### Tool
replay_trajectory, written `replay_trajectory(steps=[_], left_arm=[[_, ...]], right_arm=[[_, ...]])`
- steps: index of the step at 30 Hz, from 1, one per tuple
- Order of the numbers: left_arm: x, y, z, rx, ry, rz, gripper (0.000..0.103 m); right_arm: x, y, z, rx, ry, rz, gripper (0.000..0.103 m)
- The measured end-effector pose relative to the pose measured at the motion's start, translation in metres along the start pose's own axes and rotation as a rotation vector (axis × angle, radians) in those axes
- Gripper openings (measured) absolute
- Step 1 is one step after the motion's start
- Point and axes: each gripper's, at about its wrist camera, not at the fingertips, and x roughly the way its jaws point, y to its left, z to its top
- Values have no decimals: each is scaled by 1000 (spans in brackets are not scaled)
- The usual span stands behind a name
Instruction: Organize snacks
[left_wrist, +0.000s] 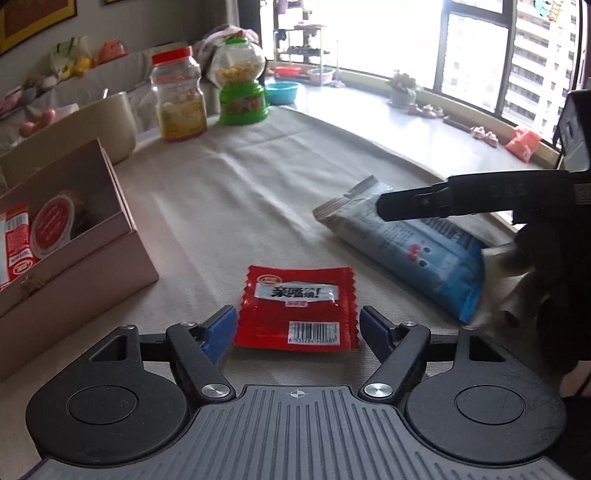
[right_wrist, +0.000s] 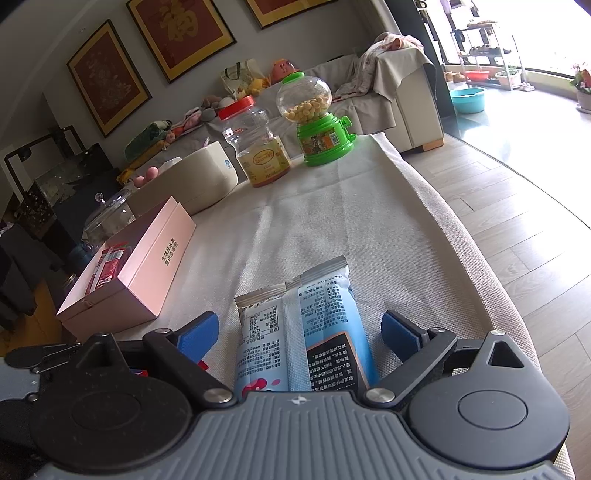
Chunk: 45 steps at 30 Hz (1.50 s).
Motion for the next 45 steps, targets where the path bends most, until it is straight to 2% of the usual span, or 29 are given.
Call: replay_trajectory(steps=[15, 20, 25, 29, 35, 39, 42, 45], left_arm=[[22, 8, 12, -5, 6, -42, 85], [21, 10, 11, 3, 3, -53, 83], [18, 5, 8, -14, -3, -23, 81], [17, 5, 6, -18, -15, -21, 80], [11, 7, 3, -38, -27, -23, 72], [-9, 14, -5, -90, -54, -46, 57], [-24, 18, -18, -138, -52, -50, 57], [-39, 21, -34, -164, -55, -39, 56]], right_arm=[[3, 1, 1, -7, 6, 8, 98], [3, 2, 1, -10, 8, 9, 99], [7, 3, 2, -28, 24, 16, 103], [11, 10, 3, -91, 55, -11, 103], [12, 13, 4, -127, 72, -26, 103], [16, 21, 3, -191, 97, -68, 103], [21, 38, -2, -278, 123, -148, 102], [22, 52, -9, -367, 126, -221, 87]])
